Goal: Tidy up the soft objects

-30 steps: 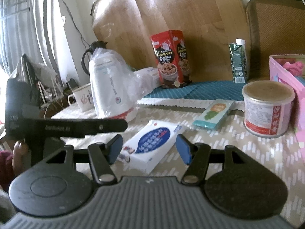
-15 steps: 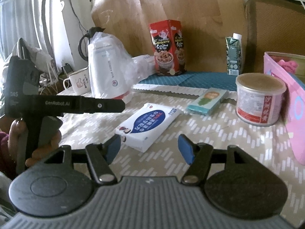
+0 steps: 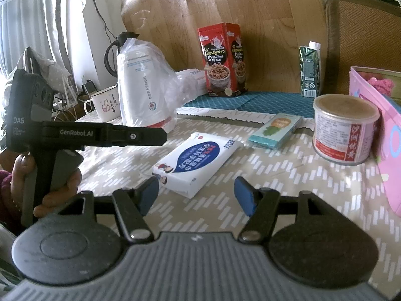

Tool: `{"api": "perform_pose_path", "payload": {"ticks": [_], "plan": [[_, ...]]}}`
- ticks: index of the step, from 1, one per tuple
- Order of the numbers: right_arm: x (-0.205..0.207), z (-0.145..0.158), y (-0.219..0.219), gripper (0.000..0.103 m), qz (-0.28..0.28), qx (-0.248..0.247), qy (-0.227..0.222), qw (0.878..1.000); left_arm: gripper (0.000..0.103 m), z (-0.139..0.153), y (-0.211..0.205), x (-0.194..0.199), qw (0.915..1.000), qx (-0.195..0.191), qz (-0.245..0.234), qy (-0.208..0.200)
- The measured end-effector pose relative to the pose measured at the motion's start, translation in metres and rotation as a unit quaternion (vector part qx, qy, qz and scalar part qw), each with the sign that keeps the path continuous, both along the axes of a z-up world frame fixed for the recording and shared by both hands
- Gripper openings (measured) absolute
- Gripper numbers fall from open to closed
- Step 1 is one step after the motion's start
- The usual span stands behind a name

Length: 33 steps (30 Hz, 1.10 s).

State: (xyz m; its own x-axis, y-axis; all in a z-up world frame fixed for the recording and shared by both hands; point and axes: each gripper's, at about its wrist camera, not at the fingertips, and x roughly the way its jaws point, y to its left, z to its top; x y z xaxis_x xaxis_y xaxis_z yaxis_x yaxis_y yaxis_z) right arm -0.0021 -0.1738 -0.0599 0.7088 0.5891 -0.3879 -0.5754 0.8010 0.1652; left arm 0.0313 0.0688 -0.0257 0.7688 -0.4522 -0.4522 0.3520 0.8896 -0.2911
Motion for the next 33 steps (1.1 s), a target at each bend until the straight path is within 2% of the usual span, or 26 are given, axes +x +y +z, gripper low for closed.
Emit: {"api": "perform_pose_path", "payload": {"ticks": [26, 30, 33], "plan": [[-0.0004, -0.0003, 0.0006, 0.069, -0.001, 0.0, -0.001, 1.0, 0.089, 0.0007, 0.0014, 0.0007, 0.9999, -0.008, -0.003, 0.006], [-0.0029, 0.001, 0.0025, 0.069, -0.009, -0.012, -0.009, 1.0, 0.089, 0.0034, 0.0072, -0.0004, 0.9995, -0.028, -0.014, 0.009], [-0.0057, 0.0008, 0.0051, 0.071, -0.007, -0.027, -0.015, 0.999, 0.089, 0.0039, 0.0043, 0.0026, 0.9994, -0.024, -0.018, 0.02]]}}
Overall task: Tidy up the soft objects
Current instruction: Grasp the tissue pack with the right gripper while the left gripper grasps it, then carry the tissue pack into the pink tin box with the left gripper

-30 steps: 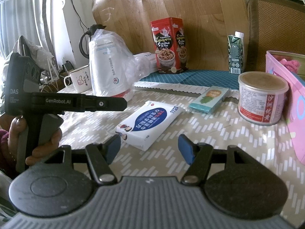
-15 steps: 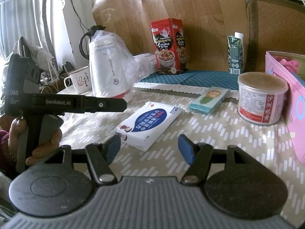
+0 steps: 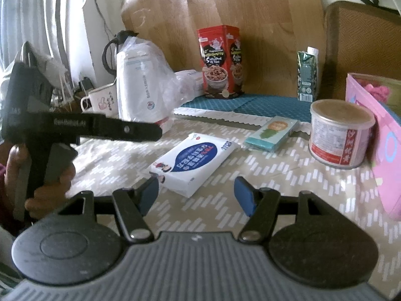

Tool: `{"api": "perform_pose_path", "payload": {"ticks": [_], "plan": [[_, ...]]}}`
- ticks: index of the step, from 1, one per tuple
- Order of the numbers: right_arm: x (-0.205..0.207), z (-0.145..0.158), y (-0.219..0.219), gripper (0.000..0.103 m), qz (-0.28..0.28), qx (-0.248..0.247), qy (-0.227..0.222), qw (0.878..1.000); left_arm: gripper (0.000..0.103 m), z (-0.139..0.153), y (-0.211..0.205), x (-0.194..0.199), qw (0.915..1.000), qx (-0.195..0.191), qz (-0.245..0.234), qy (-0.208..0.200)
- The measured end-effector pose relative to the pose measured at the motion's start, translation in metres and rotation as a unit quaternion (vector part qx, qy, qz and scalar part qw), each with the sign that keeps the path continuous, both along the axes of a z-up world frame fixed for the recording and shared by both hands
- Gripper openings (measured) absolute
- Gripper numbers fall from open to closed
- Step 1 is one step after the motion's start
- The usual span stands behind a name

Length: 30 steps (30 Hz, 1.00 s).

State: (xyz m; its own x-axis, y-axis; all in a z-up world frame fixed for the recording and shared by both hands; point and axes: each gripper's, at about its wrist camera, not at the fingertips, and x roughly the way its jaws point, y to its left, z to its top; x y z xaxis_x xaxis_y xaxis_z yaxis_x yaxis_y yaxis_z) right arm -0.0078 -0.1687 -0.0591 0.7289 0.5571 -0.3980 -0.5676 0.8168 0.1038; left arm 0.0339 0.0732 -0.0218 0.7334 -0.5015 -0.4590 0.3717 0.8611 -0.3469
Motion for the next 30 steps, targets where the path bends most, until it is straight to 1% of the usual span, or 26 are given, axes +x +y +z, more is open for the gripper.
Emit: {"api": "perform_pose_path", "payload": {"ticks": [4, 6, 8, 9, 10, 11, 12, 13, 14, 16, 18, 20, 23, 26, 28, 30], "plan": [[0.005, -0.001, 0.006, 0.071, 0.002, -0.014, 0.01, 1.0, 0.089, -0.001, -0.009, 0.007, 0.9997, -0.002, -0.014, 0.017], [0.006, 0.001, 0.011, 0.072, 0.006, -0.029, 0.0, 1.0, 0.088, -0.001, -0.016, 0.011, 0.9994, -0.003, -0.024, 0.027], [0.012, 0.003, 0.021, 0.074, -0.001, -0.063, -0.007, 0.998, 0.081, -0.005, -0.025, 0.019, 0.9982, 0.011, -0.027, 0.053], [0.016, 0.002, 0.026, 0.074, -0.003, -0.076, -0.004, 0.997, 0.076, -0.005, -0.03, 0.018, 0.9985, 0.02, -0.021, 0.046], [0.021, 0.001, 0.031, 0.074, 0.003, -0.08, 0.005, 0.997, 0.061, -0.006, -0.035, 0.018, 0.9982, 0.023, -0.03, 0.047], [0.025, -0.002, 0.034, 0.074, 0.014, -0.078, 0.01, 0.997, 0.058, -0.006, -0.039, 0.017, 0.9979, 0.021, -0.039, 0.047], [0.026, -0.002, 0.038, 0.071, 0.022, -0.078, 0.002, 0.997, 0.058, -0.005, -0.045, 0.015, 0.9979, 0.029, -0.036, 0.047], [0.025, -0.001, 0.041, 0.062, 0.027, -0.079, -0.002, 0.997, 0.058, -0.004, -0.05, 0.014, 0.9977, 0.042, -0.03, 0.045], [0.023, 0.0, 0.043, 0.06, 0.02, -0.08, -0.006, 0.997, 0.058, -0.002, -0.052, 0.012, 0.9975, 0.048, -0.03, 0.043], [0.016, 0.0, 0.04, 0.059, 0.014, -0.073, -0.019, 0.997, 0.058, 0.004, -0.054, 0.006, 0.9979, 0.038, -0.035, 0.038], [0.004, 0.004, 0.03, 0.059, 0.005, -0.052, -0.036, 0.998, 0.057, 0.016, -0.06, 0.0, 0.9983, 0.026, -0.047, 0.023], [-0.009, 0.012, 0.019, 0.059, -0.011, -0.033, -0.063, 0.997, 0.057, 0.032, -0.072, -0.004, 0.9979, 0.021, -0.062, -0.003], [-0.028, 0.03, -0.001, 0.059, -0.052, -0.023, -0.121, 0.991, 0.057, 0.062, -0.103, -0.003, 0.9941, 0.016, -0.097, -0.047], [-0.04, 0.044, -0.031, 0.059, -0.106, -0.019, -0.162, 0.981, 0.057, 0.083, -0.147, 0.009, 0.987, 0.016, -0.144, -0.07], [-0.042, 0.05, -0.055, 0.059, -0.141, -0.014, -0.171, 0.975, 0.057, 0.091, -0.184, 0.017, 0.9803, 0.022, -0.176, -0.086], [-0.04, 0.054, -0.081, 0.059, -0.179, -0.01, -0.17, 0.969, 0.058, 0.093, -0.222, 0.026, 0.9743, 0.029, -0.202, -0.096]]}}
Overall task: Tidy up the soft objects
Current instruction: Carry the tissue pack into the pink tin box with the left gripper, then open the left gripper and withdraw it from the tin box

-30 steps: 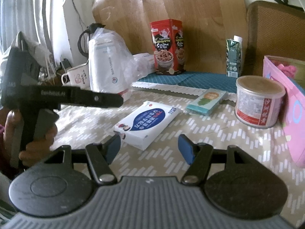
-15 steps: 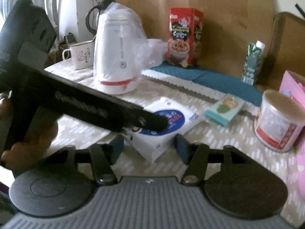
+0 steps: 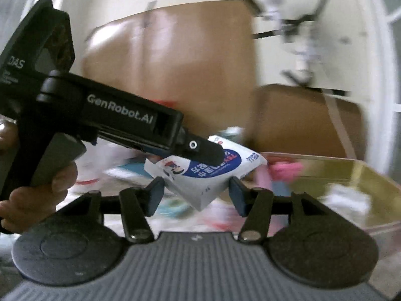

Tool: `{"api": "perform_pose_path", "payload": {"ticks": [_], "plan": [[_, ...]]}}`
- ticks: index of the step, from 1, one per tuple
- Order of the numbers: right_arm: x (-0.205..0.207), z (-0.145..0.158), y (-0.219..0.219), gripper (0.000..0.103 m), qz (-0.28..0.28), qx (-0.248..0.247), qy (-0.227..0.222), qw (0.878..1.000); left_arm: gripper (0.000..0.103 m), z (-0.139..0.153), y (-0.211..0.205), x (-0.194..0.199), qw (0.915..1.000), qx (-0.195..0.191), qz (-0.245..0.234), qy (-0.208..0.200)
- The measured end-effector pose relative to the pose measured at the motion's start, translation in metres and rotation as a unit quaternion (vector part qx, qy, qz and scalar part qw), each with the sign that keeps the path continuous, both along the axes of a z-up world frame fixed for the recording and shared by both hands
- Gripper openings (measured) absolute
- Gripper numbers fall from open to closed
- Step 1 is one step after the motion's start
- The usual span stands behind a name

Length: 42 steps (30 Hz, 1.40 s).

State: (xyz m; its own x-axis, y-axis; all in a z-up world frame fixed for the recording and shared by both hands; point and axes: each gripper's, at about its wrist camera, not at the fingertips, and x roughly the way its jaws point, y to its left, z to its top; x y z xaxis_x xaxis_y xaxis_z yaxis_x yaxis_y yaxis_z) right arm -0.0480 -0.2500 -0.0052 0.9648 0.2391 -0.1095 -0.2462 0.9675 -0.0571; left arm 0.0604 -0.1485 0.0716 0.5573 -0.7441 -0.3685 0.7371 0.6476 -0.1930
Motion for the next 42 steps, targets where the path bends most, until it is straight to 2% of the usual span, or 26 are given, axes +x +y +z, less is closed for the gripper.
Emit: {"api": "perform_pose_path", "payload": {"ticks": [1, 3, 4, 5, 8, 10, 13, 18, 24, 28, 32, 38, 42], "plan": [[0.003, 0.001, -0.013, 0.059, -0.017, 0.007, 0.004, 1.0, 0.059, 0.0, -0.016, 0.005, 1.0, 0.004, -0.006, -0.005], [0.015, 0.002, -0.036, 0.059, -0.042, 0.021, 0.01, 0.999, 0.071, -0.002, -0.051, 0.017, 0.9992, 0.018, -0.005, -0.034], [0.026, 0.002, -0.045, 0.06, -0.054, 0.025, 0.015, 0.998, 0.082, -0.005, -0.066, 0.021, 0.9984, 0.033, 0.002, -0.045], [0.041, 0.0, -0.049, 0.063, -0.07, 0.021, 0.021, 0.997, 0.077, -0.01, -0.079, 0.028, 0.9977, 0.048, 0.015, -0.045], [0.088, -0.011, -0.057, 0.062, -0.135, -0.01, 0.06, 0.989, 0.066, -0.024, -0.094, 0.046, 0.9967, 0.071, 0.038, 0.008], [0.091, -0.014, -0.067, 0.062, -0.142, 0.016, 0.072, 0.987, 0.068, -0.026, -0.081, 0.038, 0.9978, 0.057, 0.033, 0.009], [0.064, -0.018, -0.08, 0.062, -0.121, 0.055, 0.043, 0.99, 0.068, -0.027, -0.067, 0.018, 0.9972, 0.061, 0.037, -0.023], [0.04, -0.023, -0.086, 0.062, -0.123, 0.096, 0.033, 0.987, 0.069, -0.028, -0.055, -0.004, 0.9975, 0.062, 0.031, -0.015], [0.008, -0.024, -0.073, 0.062, -0.135, 0.098, 0.017, 0.986, 0.07, -0.026, -0.035, -0.022, 0.9969, 0.063, 0.047, 0.004], [-0.008, -0.028, -0.063, 0.062, -0.128, 0.107, 0.026, 0.986, 0.07, -0.03, -0.008, -0.033, 0.9947, 0.07, 0.075, 0.012], [-0.016, -0.034, -0.051, 0.062, -0.1, 0.135, 0.058, 0.984, 0.079, -0.045, 0.022, -0.039, 0.9891, 0.09, 0.115, 0.017], [-0.004, -0.05, -0.02, 0.062, -0.057, 0.154, 0.128, 0.978, 0.079, -0.066, 0.066, -0.036, 0.9751, 0.11, 0.188, 0.043], [0.003, -0.054, -0.003, 0.062, -0.042, 0.158, 0.156, 0.974, 0.079, -0.076, 0.096, -0.031, 0.9628, 0.114, 0.238, 0.057]]}}
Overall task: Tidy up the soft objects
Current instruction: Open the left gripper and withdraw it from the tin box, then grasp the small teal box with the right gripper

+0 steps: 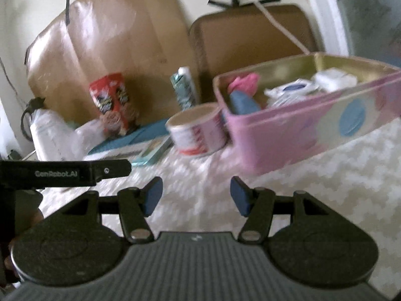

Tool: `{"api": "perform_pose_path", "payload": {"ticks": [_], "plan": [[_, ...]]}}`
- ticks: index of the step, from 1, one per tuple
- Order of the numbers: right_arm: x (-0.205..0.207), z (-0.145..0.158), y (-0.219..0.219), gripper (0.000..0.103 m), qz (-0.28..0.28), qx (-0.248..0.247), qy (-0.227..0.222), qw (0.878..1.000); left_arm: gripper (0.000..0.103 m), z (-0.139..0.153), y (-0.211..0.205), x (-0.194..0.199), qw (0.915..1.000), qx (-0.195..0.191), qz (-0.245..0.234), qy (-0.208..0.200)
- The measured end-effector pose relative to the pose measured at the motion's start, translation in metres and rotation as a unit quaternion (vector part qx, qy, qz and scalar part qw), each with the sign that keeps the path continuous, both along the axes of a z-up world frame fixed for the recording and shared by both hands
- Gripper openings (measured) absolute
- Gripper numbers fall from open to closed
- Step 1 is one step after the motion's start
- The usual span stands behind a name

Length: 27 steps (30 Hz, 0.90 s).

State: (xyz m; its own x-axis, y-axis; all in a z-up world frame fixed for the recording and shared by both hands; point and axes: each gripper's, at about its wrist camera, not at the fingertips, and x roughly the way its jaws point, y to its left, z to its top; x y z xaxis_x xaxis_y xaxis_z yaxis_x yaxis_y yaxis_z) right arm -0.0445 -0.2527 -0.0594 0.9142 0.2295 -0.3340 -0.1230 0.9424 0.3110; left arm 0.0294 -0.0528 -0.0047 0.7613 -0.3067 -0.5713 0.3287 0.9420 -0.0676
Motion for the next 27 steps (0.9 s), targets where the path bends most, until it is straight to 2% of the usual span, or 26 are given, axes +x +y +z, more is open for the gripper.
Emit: {"api": "perform_pose_path", "payload": {"ticks": [5, 10, 11, 13, 18, 27], "plan": [[0.003, 0.001, 0.015, 0.062, 0.005, 0.006, 0.014, 1.0, 0.08, -0.01, 0.02, 0.003, 0.9995, 0.002, 0.031, 0.004], [0.003, -0.002, 0.025, 0.063, 0.005, -0.002, 0.022, 1.0, 0.082, -0.02, 0.021, 0.006, 0.9994, 0.009, 0.028, 0.019], [0.004, -0.002, 0.026, 0.064, 0.006, -0.003, 0.024, 1.0, 0.086, -0.022, 0.019, 0.008, 0.9993, 0.012, 0.028, 0.021], [0.005, -0.003, 0.028, 0.064, 0.006, -0.007, 0.028, 1.0, 0.09, -0.025, 0.018, 0.008, 0.9992, 0.017, 0.029, 0.019], [0.008, -0.007, 0.027, 0.065, 0.005, -0.006, 0.035, 0.999, 0.093, -0.028, 0.015, 0.006, 0.999, 0.033, 0.028, 0.013], [0.008, -0.01, 0.03, 0.074, 0.013, -0.008, 0.025, 1.0, 0.101, -0.031, 0.013, 0.009, 0.9987, 0.041, 0.025, 0.017]]}}
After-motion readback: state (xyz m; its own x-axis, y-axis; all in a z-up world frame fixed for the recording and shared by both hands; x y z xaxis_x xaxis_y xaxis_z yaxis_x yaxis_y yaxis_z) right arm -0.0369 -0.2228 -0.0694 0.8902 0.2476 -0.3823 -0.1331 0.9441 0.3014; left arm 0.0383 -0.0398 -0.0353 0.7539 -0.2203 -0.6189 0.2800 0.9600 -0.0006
